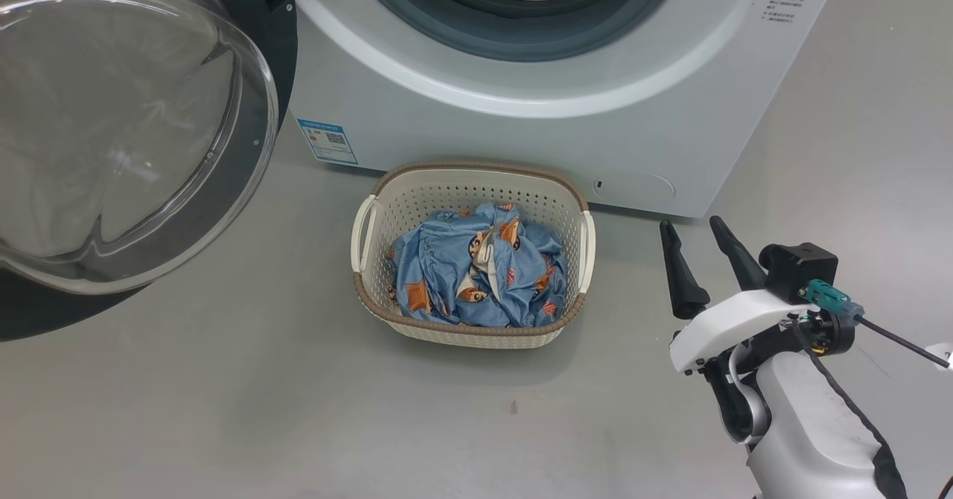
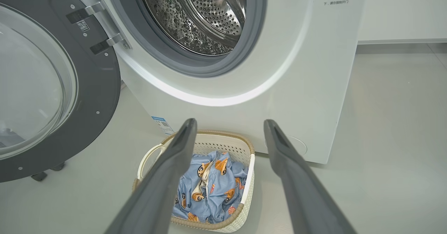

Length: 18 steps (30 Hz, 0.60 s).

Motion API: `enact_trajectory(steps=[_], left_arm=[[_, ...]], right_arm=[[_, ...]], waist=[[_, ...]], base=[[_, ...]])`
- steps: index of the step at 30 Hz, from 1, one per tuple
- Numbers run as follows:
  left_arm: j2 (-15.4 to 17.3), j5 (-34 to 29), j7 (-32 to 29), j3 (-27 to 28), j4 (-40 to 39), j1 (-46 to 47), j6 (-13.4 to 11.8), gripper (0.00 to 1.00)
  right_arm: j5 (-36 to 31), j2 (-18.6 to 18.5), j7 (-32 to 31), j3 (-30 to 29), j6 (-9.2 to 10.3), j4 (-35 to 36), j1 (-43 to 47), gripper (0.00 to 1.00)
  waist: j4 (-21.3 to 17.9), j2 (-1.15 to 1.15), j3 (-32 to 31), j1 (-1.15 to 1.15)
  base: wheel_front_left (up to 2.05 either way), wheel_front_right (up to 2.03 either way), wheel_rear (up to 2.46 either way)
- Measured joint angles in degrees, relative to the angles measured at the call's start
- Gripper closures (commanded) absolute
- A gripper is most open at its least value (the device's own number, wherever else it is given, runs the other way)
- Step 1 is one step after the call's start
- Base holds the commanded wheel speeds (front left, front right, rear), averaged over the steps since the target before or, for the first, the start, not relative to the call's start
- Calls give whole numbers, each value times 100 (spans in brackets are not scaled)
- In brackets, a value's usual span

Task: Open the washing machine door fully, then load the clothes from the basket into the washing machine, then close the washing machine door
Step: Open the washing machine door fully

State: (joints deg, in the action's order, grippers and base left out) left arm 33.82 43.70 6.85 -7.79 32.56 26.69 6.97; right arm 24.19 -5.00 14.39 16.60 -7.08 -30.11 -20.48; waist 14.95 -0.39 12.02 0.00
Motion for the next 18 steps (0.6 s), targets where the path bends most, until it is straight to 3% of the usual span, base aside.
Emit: enact_trajectory(steps=[1,2,18], left_arm=[[-15,5,44,-15,-47,-37,0,4],[-37,7,88,-34,-91,-74,0,0],[-211,215,587,-56,-631,-665,1,0]], right_arm=[[0,1,0,0,0,0,1,0],[0,1,0,0,0,0,1,0],[1,0,0,40,0,53,20,0]], waist=[[5,0,-6,0],[10,0,-13,0],[-11,0,-166,0]], base=[[0,0,0],[0,0,0],[0,0,0]])
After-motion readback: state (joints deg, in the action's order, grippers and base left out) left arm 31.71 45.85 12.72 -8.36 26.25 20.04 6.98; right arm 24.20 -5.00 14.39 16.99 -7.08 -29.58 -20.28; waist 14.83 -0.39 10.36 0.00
